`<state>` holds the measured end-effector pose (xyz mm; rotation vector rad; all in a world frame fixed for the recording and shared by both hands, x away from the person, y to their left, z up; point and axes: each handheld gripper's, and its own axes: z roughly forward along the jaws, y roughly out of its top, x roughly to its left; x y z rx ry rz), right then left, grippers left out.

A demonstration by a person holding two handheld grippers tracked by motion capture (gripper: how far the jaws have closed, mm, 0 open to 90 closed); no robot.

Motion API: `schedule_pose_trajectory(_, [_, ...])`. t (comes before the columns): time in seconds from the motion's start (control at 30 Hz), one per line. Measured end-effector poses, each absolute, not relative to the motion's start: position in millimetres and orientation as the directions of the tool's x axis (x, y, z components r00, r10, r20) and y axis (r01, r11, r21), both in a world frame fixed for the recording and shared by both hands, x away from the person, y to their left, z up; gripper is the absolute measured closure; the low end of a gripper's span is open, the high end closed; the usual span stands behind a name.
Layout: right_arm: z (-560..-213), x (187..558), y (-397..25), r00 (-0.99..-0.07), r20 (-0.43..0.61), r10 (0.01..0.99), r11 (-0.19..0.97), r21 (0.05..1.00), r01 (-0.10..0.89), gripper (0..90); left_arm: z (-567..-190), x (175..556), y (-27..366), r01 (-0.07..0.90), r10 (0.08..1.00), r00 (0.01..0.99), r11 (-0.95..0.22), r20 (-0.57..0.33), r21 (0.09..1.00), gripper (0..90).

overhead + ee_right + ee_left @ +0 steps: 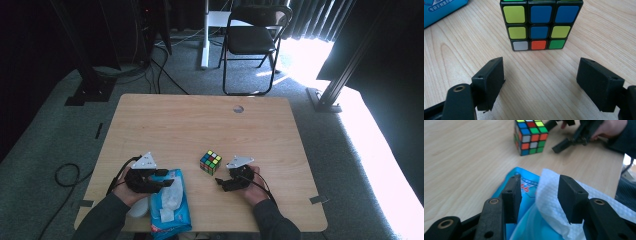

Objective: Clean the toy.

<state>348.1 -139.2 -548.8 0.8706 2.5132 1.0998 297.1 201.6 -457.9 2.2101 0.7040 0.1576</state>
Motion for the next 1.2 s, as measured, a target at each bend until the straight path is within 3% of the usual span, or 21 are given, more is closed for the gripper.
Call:
schedule_pose_trajectory(0.17, [-549,348,-139,-0.786,0.0,0.619,0.533,0.735,0.42,21.8,-462,296,194,0.423,0.512,0.854,-0.572,-0.097,0.702,60.2])
schedule_pose_trajectory(0.43, [-549,348,-139,-0.786,0.0,0.619,0.533,0.735,0.42,21.8,-460,290,192,0.371,0.463,0.884,-0.602,-0.069,0.707,86.8])
schedule_pose_trajectory(0.5, [-549,348,-139,-0.786,0.0,0.618,0.533,0.735,0.419,21.8,-459,289,191,0.35,0.45,0.891,-0.612,-0.051,0.709,89.5])
schedule_pose_trajectory(1.2, [-549,349,-139,-0.786,-0.001,0.618,0.533,0.735,0.419,21.8,-448,296,212,0.372,0.582,0.813,-0.489,-0.023,0.789,90.0])
